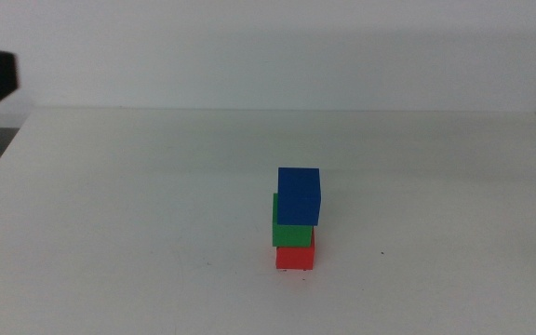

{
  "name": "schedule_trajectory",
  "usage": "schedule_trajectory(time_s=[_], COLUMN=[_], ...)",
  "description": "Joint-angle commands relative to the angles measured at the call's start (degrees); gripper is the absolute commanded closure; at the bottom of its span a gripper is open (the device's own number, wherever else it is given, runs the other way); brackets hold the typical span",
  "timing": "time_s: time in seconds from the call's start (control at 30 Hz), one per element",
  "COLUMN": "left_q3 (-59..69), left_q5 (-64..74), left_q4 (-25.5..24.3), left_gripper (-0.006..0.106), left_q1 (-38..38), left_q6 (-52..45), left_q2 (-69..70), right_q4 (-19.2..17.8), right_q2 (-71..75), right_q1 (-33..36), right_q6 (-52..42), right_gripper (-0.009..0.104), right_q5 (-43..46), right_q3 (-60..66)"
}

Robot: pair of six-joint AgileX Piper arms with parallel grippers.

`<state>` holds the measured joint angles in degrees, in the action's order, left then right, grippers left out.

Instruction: Stack red cubes first, then green, then blue cubes in a specific spot.

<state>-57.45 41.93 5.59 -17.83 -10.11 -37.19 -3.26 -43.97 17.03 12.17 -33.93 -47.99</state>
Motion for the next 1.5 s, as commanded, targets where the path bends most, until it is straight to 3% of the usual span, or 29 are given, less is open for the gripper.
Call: schedule_trajectory(time_s=[0.0, 0.27, 0.57, 0.7, 0.83, 0.93, 1.03, 1.17, 1.47], left_q3=[5.6, 14.2, 14.7, 19.4, 32.3, 43.3, 48.1, 52.3, 57.4], left_q5=[-8.3, -8.8, -8.3, -16.3, -27.9, -29.2, -29.4, -32.3, -32.6], left_q4=[-0.4, -0.5, -0.6, -0.6, -1.7, -1.7, -1.7, -2.6, -2.2], left_gripper=[0.008, 0.008, 0.008, 0.008, 0.008, 0.008, 0.008, 0.008, 0.008], left_q1=[4.7, 13.9, 14.4, 14.4, 14.4, 14.4, 14.4, 14.4, 14.4], left_q6=[0.9, 1.1, 0.9, 0.9, 0.9, 0.9, 0.9, 0.9, 0.9], left_q2=[2.9, 7.9, 8.0, 9.4, 16.2, 23.1, 27.1, 31.1, 37.2], right_q4=[-0.2, -0.2, 0.2, 6.2, 1.2, 0.9, 0.9, 1.9, 2.4], right_q2=[0.3, 0.3, 0.3, 5.7, 16.5, 29.3, 38.6, 44.0, 44.0], right_q1=[-0.5, -0.5, -0.5, -0.5, -3.1, -10.8, -14.9, -16.9, -16.9], right_q6=[0.0, 0.0, 0.0, 0.0, 0.0, 0.0, 0.0, 0.0, 0.0], right_gripper=[0.007, 0.007, 0.007, 0.007, 0.007, 0.007, 0.007, 0.007, 0.007], right_q5=[0.9, 0.9, 1.2, 13.6, 28.1, 27.6, 27.2, 19.1, 23.8], right_q3=[0.3, 0.3, 0.3, 9.0, 24.4, 40.0, 47.7, 48.0, 48.0])
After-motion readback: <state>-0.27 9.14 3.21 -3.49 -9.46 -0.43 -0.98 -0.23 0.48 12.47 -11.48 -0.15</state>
